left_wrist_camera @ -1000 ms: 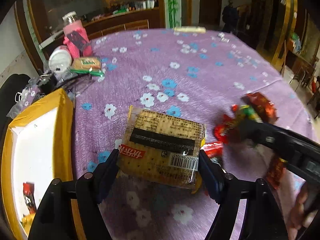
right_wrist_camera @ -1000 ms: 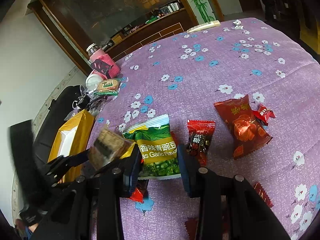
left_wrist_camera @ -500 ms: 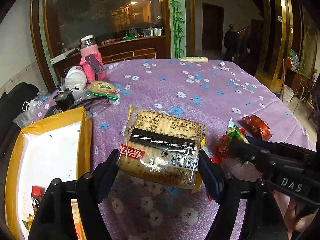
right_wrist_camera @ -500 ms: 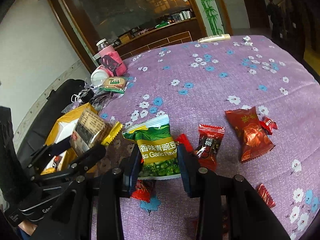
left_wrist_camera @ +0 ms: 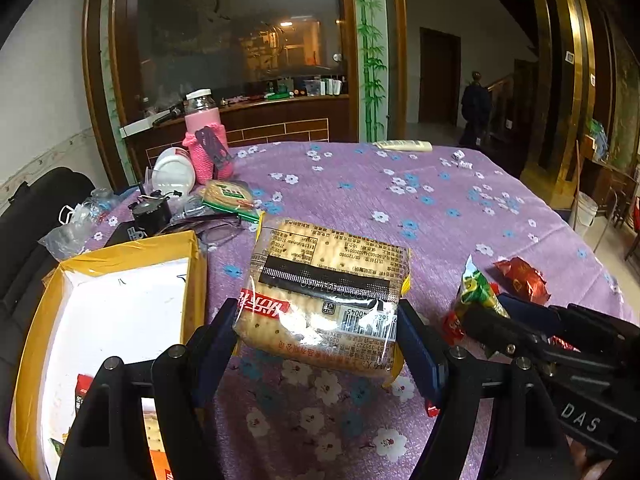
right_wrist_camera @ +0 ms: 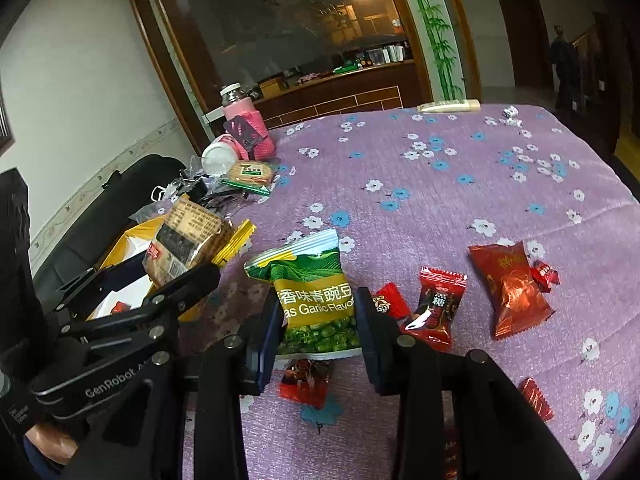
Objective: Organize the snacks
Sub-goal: 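Lift and carry the biscuit pack and peas bag over the foam box with both grippers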
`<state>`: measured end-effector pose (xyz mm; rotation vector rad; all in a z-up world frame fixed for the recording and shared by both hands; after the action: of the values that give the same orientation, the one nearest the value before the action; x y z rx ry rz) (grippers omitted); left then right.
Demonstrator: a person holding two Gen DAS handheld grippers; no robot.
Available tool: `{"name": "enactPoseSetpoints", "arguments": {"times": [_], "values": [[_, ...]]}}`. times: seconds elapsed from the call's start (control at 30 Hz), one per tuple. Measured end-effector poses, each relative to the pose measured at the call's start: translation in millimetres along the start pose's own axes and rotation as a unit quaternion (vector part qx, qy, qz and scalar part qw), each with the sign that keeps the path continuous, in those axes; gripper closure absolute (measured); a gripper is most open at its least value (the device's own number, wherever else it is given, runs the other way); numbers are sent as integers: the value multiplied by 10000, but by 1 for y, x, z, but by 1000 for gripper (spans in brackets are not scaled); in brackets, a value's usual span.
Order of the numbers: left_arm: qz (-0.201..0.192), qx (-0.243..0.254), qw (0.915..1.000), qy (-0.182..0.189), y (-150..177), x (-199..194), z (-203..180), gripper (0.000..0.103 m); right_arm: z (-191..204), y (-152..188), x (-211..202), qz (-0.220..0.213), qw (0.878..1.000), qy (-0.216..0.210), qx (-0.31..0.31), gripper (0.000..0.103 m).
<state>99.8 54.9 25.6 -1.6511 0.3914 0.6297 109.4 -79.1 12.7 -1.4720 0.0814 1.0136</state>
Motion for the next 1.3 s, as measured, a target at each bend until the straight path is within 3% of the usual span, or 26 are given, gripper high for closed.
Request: {"name": "enactPoseSetpoints", "arguments": {"times": [0.63,0.87,1.0,1.3], "values": [[-352,-115,9992,-158,-8,-12,7,23,-2,2,2,-38,9999,160,-55,68],[-436,-230,9987,-89,-15,-26,12,23,-7,-2,-5,-90,9994,267,223,68],[-497,-331,9982,54,-19,-47,22,23,3,0,-13,-102,9993,219,270,68],[-501,-650,9965,-142,-11,-65,77,23,73,3,-14,32,9998,-199,-92,68]]}}
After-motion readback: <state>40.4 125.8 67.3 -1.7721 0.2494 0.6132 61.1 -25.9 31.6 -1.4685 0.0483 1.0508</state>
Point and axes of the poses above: each gripper's, at about its wrist camera, not at the fingertips, and x roughly the way its jaws point, z to its left, y to its underside, the point moved 7 cm from there along x, roughly the way its jaws point, and after that the axes turned 9 degrees about -x, right-handed, at the moved point
